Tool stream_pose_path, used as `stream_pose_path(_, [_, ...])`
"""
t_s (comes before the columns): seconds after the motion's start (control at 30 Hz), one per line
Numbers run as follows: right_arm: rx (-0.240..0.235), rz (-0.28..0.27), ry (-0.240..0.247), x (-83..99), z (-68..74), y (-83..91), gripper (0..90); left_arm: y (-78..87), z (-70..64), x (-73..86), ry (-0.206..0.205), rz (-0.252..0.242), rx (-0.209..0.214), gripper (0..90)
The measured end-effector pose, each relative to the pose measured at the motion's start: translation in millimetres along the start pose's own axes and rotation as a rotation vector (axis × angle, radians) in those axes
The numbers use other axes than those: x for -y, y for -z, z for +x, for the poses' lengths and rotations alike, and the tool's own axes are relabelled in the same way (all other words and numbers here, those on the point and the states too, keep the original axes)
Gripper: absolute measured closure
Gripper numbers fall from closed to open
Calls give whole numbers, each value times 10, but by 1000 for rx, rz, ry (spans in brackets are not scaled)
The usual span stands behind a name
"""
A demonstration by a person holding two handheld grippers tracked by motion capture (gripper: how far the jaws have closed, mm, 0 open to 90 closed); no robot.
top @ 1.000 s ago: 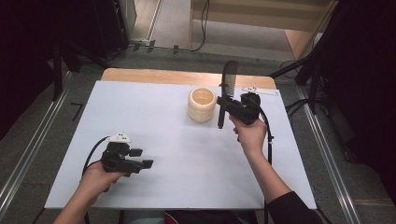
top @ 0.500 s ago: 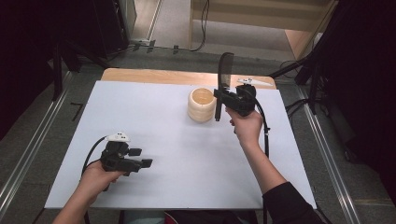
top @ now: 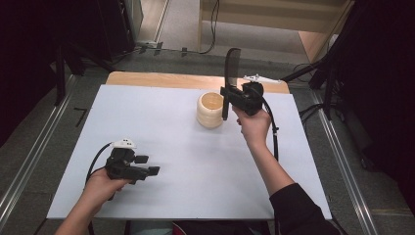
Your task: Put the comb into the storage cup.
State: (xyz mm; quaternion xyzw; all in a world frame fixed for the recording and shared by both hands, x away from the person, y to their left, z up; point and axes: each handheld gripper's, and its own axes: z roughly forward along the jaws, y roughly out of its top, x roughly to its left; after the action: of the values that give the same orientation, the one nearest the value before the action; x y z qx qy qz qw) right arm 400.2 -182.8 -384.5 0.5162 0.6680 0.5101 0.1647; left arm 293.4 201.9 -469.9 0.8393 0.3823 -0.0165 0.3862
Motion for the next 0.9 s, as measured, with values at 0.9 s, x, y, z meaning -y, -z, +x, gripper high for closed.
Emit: stream_pose_path(0.9, [91,-89,64,-173,7,-407,697,-10,-1,-3,-3,3,10,289])
